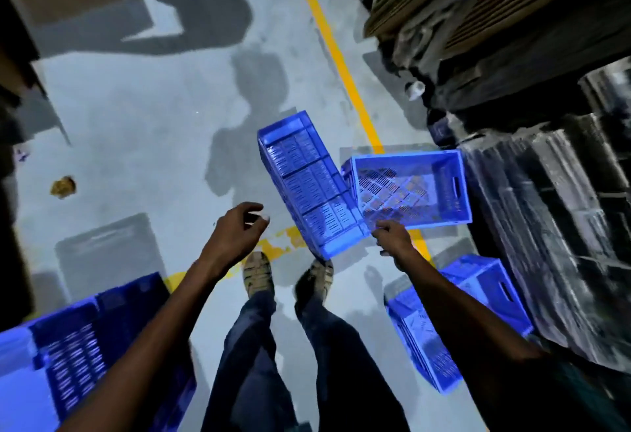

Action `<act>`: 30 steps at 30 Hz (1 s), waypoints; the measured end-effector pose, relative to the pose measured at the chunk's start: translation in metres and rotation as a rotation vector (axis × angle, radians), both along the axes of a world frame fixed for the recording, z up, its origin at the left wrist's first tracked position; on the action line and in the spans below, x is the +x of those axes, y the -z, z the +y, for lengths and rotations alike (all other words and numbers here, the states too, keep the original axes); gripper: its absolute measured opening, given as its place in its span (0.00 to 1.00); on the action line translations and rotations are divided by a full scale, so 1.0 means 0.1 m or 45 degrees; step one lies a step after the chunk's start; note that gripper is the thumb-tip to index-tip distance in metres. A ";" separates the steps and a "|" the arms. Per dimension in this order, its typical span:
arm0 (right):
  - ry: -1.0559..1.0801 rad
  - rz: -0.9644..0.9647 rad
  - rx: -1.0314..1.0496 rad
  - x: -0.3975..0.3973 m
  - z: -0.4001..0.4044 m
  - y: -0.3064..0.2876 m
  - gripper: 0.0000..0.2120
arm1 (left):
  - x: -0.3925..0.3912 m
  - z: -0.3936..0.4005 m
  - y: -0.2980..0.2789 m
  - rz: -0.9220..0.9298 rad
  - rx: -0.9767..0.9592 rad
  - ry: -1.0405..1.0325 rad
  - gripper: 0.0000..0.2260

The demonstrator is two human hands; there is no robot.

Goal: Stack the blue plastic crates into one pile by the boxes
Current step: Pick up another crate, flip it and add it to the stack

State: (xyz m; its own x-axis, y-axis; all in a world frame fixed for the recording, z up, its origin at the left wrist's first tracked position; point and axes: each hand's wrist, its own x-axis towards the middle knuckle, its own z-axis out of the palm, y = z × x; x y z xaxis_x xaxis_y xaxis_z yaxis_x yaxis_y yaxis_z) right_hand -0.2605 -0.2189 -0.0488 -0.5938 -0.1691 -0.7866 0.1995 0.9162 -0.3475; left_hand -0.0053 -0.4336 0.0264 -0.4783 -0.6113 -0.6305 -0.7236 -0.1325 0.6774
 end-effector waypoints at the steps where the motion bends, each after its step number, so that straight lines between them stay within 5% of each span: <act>1: -0.056 0.000 0.049 -0.08 0.01 0.25 0.17 | -0.09 -0.01 0.17 -0.015 0.008 -0.005 0.16; 6: -0.268 0.032 0.046 -0.52 -0.11 1.24 0.04 | -0.63 -0.02 1.28 -0.082 0.030 0.041 0.17; 13: -0.275 -0.091 0.063 -0.75 -0.02 2.56 0.27 | -1.34 0.20 2.77 -0.291 0.155 0.441 0.18; 16: -0.379 -0.100 0.107 -0.69 0.02 2.80 0.24 | -1.51 0.24 3.12 -0.349 0.172 0.581 0.17; 24: -0.783 -0.156 0.030 -0.10 -0.27 2.57 0.22 | -1.16 0.13 3.12 -0.286 -0.081 0.395 0.13; 30: -0.689 -0.081 -0.229 0.50 -0.93 1.90 0.15 | -0.59 -0.01 2.52 -0.326 -0.277 0.018 0.10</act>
State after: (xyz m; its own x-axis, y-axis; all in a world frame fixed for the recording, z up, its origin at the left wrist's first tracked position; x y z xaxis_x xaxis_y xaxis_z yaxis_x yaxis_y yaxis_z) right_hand -0.2104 -0.3120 -0.2391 -0.3379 -0.5702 -0.7488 -0.2561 0.8213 -0.5098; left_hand -0.0639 -0.4350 -0.2256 -0.3307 -0.7391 -0.5869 -0.8747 0.0065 0.4846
